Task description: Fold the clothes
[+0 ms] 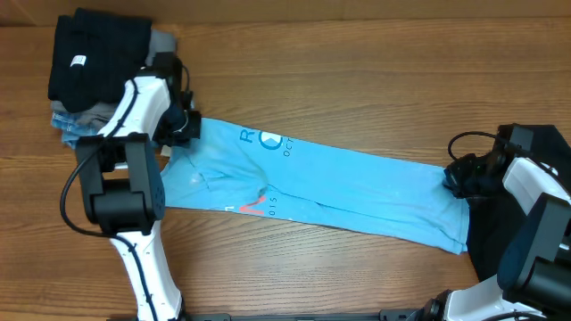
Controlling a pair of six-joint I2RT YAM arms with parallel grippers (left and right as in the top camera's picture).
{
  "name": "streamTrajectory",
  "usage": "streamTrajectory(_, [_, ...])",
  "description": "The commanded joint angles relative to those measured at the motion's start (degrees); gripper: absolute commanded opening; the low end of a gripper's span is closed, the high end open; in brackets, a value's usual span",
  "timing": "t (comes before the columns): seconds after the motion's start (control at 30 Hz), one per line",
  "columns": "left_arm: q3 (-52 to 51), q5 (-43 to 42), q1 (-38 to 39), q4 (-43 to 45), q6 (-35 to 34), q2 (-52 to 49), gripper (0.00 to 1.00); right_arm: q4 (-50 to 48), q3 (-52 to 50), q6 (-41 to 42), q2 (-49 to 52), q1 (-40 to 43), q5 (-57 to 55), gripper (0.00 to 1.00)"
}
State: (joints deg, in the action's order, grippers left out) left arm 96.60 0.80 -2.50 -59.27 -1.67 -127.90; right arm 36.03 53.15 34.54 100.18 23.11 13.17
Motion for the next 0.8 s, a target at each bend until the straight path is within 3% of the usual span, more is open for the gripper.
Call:
streamTrajectory(0.0, [-6.3, 5.7, -3.5, 2.1, -6.5, -1.4, 0.04, -5.6, -2.3, 1.0, 3.6, -0.2, -6.4, 0.05])
streamTrajectory(0.37, [-8.4, 5.2, -9.3, -0.7, -8.9, -1.4, 0.04, -22.5, -2.1, -0.5, 3.6, -3.9, 5.2, 0.04])
streamTrajectory(0.43, [-8.3, 5.5, -9.9, -1.3, -8.8, -1.4, 0.04, -22.5, -1.3, -3.0, 3.6, -4.2, 7.6, 0.13])
streamTrajectory(0.5, [-7.8, 6.4, -10.7, -2.3, -8.8, -1.4, 0.04, -21.4, -0.2, -9.0, 3.4, -4.2, 11.6, 0.38])
streamTrajectory(0.53, [-7.6, 6.6, -11.1, -2.6, -8.8, -1.4, 0.04, -19.4, 0.7, -12.1, 3.3, -3.9, 13.5, 0.44])
streamTrajectory(0.77, [-5.0, 6.7, -15.6, -4.0, -8.5, -1.3, 0.04, 0.9, 11.4, -26.2, 0.4, -0.1, 16.9, 0.59])
